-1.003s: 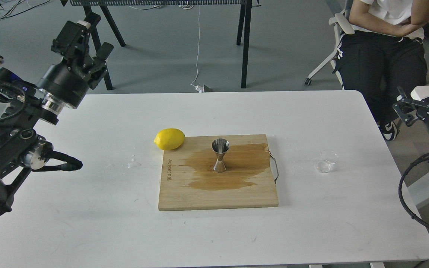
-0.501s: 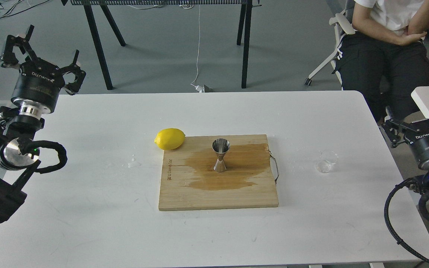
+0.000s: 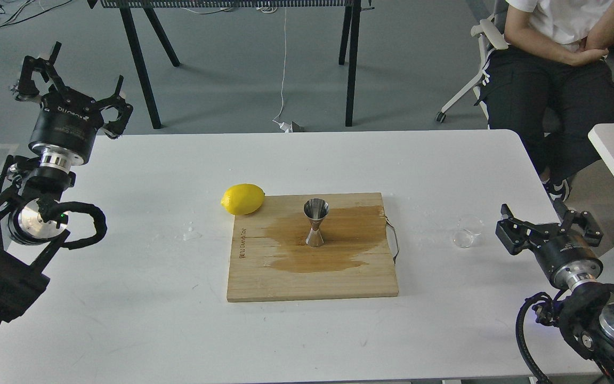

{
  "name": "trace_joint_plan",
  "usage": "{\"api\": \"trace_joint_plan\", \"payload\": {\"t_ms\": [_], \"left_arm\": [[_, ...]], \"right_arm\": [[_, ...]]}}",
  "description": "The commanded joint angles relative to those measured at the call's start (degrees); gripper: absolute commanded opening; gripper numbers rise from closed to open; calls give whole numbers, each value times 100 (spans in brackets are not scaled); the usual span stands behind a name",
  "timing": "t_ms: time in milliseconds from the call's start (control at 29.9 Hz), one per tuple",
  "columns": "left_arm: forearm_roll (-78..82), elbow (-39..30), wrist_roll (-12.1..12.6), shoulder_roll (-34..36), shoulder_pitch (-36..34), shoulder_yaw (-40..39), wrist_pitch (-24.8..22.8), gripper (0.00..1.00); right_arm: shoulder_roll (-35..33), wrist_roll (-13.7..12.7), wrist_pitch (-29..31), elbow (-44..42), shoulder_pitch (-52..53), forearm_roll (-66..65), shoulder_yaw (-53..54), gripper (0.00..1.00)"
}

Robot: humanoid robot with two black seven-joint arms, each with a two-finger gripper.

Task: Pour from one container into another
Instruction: 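Move the right gripper down toward the small clear glass cup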

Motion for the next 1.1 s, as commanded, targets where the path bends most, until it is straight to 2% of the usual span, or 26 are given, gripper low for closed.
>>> {"api": "trace_joint_plan", "payload": {"t_ms": [0,134,368,535,1070], "left_arm": [[3,1,-16,-16,30,-1,-1,100],[3,-8,-25,-25,30,-1,52,100],[21,-8,-16,-16,38,-1,52,100],[21,-8,-16,-25,38,34,61,100],[21,1,-16,-34,38,26,175,100]], "right_arm": [[13,-29,-69,78,-124,-9,-278,100],[30,-29,-113,34,-106,8,-507,100],[363,-30,-676,-325,183,17,-481,100],[803,-47,-676,-994,544,-9,-533,99],[979,-222,-579,-1557,922,-44,-534,93]]}}
